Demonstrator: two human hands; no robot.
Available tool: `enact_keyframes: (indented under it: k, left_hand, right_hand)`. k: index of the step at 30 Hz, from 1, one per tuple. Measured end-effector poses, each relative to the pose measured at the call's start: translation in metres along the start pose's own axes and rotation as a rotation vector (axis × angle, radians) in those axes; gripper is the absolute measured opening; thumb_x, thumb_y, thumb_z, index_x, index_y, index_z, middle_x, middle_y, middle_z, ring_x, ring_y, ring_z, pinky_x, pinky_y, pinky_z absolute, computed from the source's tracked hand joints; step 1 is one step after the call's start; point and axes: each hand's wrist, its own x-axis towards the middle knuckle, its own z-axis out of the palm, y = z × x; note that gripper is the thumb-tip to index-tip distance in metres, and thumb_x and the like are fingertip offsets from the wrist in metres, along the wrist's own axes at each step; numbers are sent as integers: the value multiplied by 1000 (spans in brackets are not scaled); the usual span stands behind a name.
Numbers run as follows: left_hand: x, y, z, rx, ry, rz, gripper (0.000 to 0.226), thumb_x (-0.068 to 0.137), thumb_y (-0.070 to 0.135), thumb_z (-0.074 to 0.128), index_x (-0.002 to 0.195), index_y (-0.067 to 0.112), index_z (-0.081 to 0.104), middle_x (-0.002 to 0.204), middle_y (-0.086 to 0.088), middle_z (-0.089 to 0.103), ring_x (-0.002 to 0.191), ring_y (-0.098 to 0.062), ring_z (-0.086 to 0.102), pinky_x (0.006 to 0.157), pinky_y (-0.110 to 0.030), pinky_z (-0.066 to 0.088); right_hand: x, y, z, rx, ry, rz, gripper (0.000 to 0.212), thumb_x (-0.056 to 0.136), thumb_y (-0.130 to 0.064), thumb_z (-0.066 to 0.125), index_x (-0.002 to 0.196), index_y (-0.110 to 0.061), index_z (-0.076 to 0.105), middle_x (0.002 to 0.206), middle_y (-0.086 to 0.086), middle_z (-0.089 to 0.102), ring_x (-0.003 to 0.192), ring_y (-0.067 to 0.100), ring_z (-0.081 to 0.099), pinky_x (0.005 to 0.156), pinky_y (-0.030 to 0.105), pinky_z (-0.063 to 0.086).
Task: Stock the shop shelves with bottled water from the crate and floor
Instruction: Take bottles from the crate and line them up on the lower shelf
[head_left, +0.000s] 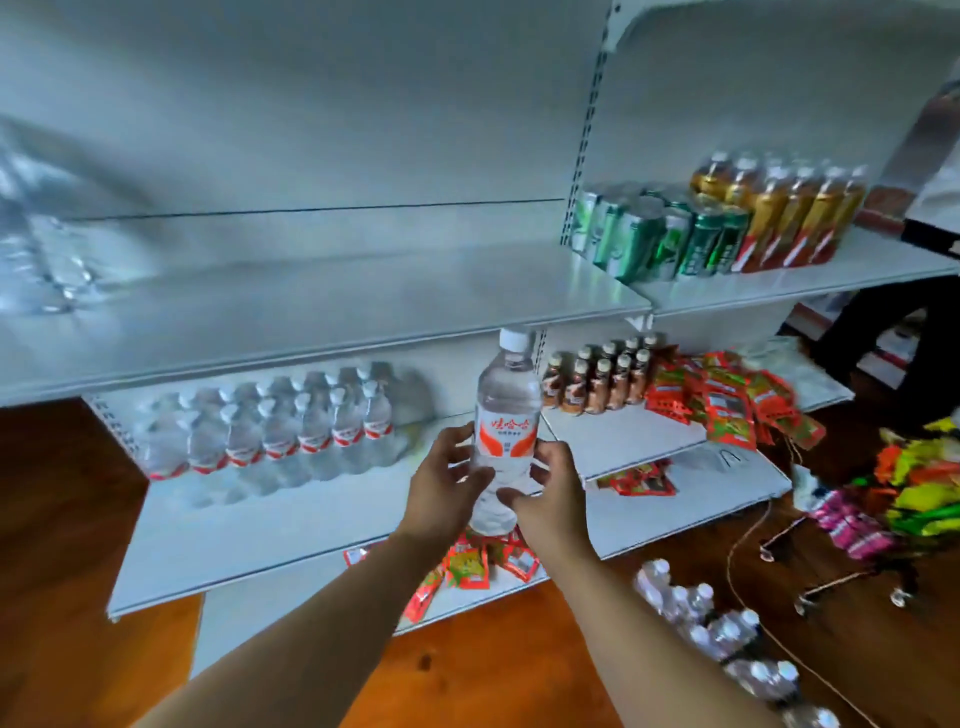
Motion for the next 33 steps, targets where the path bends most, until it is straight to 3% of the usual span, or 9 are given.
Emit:
enact_keyframes:
  k: [4, 8, 11, 13, 16, 19, 24, 29, 33]
  left_hand:
    - [40, -32, -25, -2, 90, -72, 39, 80, -3, 63, 110, 19, 51, 105, -9, 64, 95, -22, 63, 90, -44, 51]
    - [79, -71, -27, -18, 208, -153, 44, 79, 0, 67, 107, 29, 50, 107, -7, 64, 102, -23, 62, 93, -43, 50]
    - [112, -100, -21, 4, 273, -170, 51, 79, 2, 68, 110, 38, 49, 114, 3, 62, 111, -19, 58, 98, -38, 46]
    - [137, -124, -15, 5, 306, -190, 52, 79, 4, 68, 110, 42, 49, 117, 6, 61, 115, -17, 55, 99, -43, 46]
    - [175, -164, -9, -25, 359, -214, 50, 80, 4, 67, 114, 36, 51, 117, 6, 62, 113, -15, 56, 97, -46, 47]
    - [202, -206, -5, -32, 396, -221, 48, 79, 3, 68, 114, 33, 52, 114, 7, 63, 111, -16, 58, 98, -43, 47]
    - [256, -287, -13, -30, 405, -185, 43, 80, 7, 69, 111, 33, 54, 113, 1, 66, 111, -20, 59, 94, -46, 50]
    - [292, -339, -14, 13, 417, -77, 42, 81, 11, 69, 117, 27, 55, 112, -2, 66, 109, -20, 60, 94, -44, 50]
    - [315, -360, -15, 0, 474, -11, 44, 82, 15, 68, 124, 21, 54, 115, -5, 65, 108, -22, 61, 94, -46, 50]
  right_hand:
    - [40, 17, 46, -47, -105, 37, 51, 74, 3, 71, 106, -20, 40, 122, 4, 57, 116, 20, 52, 84, 25, 44]
    - [87, 49, 77, -92, -206, 59, 73, 74, 7, 69, 134, -20, 39, 128, 0, 55, 118, 18, 52, 91, 30, 49]
    - [132, 76, 94, -118, -295, 30, 67, 74, 11, 65, 133, -17, 46, 123, -1, 56, 119, 19, 51, 75, 0, 41]
    - [163, 99, 105, -149, -334, 2, 64, 75, 12, 64, 131, -16, 48, 124, 1, 57, 118, 17, 52, 69, -4, 37]
    - [205, 138, 124, -192, -388, -31, 67, 75, 11, 65, 133, -17, 46, 128, 1, 56, 117, 15, 52, 83, 6, 39]
    - [233, 176, 145, -218, -415, -55, 69, 74, 13, 64, 133, -17, 47, 126, 2, 58, 115, 16, 54, 76, 0, 38]
    - [279, 242, 192, -225, -425, -149, 67, 75, 9, 66, 133, -19, 48, 121, -2, 60, 112, 13, 55, 84, 13, 40]
    - [310, 291, 223, -195, -336, -241, 61, 72, 5, 69, 128, -17, 54, 115, -1, 66, 98, 8, 58, 73, -4, 35]
    - [334, 308, 244, -118, -319, -307, 63, 72, 4, 69, 128, -21, 54, 117, 0, 65, 104, 14, 62, 93, 24, 48]
